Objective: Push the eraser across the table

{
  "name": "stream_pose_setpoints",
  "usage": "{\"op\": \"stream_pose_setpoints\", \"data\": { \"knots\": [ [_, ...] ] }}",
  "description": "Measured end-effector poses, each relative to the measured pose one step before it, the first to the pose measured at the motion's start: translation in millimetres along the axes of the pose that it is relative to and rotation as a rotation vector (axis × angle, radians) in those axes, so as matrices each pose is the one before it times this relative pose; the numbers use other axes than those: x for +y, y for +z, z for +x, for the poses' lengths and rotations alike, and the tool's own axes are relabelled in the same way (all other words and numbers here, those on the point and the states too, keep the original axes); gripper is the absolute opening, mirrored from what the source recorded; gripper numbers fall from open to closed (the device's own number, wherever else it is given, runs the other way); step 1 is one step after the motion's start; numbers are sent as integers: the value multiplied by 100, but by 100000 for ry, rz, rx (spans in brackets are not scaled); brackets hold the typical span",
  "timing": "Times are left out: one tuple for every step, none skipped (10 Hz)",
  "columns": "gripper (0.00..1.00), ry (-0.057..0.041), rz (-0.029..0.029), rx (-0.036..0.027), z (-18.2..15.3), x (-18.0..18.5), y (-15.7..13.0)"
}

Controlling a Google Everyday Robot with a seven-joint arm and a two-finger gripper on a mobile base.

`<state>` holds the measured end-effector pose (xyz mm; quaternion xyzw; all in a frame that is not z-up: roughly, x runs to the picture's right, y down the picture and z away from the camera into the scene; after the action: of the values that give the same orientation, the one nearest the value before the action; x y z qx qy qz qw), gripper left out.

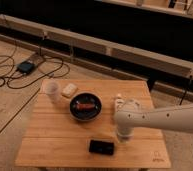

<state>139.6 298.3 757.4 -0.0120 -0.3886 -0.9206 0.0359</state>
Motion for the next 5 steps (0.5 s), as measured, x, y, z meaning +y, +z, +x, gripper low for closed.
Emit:
{"op": "stream_pose_setpoints", "data": {
  "knots": [
    [15,-456,-43,530,9,-503,148],
    [15,-1074,-3,706,213,-661,295],
    [15,-733,180,664,329,-437,271],
    [15,-580,269,783,361,-378,317],
    [15,-532,307,696,400,-329,218]
  ]
}}
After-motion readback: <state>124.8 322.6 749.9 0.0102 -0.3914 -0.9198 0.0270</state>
